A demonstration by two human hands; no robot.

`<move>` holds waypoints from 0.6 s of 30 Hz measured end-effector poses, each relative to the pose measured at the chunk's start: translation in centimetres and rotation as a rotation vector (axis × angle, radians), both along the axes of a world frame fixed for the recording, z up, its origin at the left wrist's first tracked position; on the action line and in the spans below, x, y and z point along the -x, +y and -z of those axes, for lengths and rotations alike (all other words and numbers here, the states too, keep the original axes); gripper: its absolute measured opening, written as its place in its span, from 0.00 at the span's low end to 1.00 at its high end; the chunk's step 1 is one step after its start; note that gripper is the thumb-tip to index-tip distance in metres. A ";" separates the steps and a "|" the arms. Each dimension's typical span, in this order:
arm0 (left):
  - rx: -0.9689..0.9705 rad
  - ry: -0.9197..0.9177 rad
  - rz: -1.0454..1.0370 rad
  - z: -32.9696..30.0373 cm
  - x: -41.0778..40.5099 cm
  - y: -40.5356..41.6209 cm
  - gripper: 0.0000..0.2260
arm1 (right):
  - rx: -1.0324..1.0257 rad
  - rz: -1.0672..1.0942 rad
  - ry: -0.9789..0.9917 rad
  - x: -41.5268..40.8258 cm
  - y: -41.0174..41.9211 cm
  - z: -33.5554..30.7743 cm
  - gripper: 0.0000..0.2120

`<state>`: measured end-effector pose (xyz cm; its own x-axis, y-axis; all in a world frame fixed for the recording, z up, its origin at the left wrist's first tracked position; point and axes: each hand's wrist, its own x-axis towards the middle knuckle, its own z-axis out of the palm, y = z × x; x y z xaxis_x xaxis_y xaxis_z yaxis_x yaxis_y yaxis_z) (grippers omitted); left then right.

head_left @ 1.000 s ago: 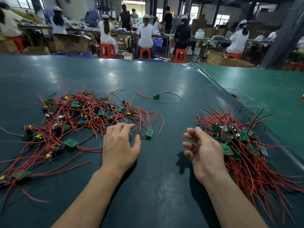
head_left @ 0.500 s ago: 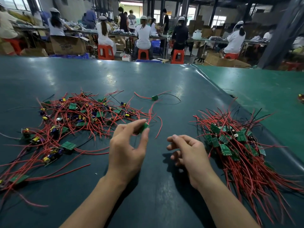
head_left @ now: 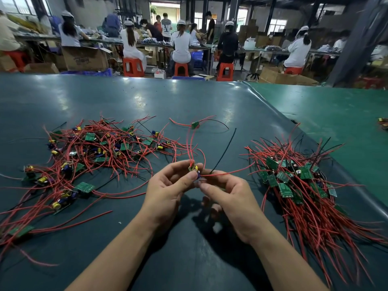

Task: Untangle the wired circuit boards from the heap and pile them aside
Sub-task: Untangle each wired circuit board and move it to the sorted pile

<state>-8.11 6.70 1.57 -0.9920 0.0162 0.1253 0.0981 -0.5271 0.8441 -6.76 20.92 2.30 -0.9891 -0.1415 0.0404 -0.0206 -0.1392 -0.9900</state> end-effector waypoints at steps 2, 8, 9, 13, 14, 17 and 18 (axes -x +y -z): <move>0.042 0.011 -0.009 0.1 0.0 -0.1 0.16 | -0.011 0.047 0.035 0.0 -0.1 0.1 0.05; 0.157 0.000 0.038 0.3 -0.4 0.2 0.17 | 0.021 0.171 0.105 0.4 0.6 -0.1 0.05; 0.150 -0.004 0.042 0.2 -0.4 0.2 0.18 | 0.012 0.159 0.109 0.3 0.6 -0.1 0.04; 0.193 0.008 -0.015 0.0 -0.5 0.2 0.17 | 0.016 0.112 0.054 0.3 0.4 0.1 0.04; 0.234 0.024 -0.037 0.0 -0.6 0.3 0.16 | 0.014 0.111 0.038 0.3 0.4 0.1 0.04; 0.349 0.077 -0.090 -0.2 -0.7 0.6 0.14 | -0.013 0.149 0.033 0.4 0.5 0.2 0.10; 0.356 0.084 -0.103 -0.2 -0.8 0.7 0.14 | -0.021 0.169 0.036 0.4 0.5 0.2 0.08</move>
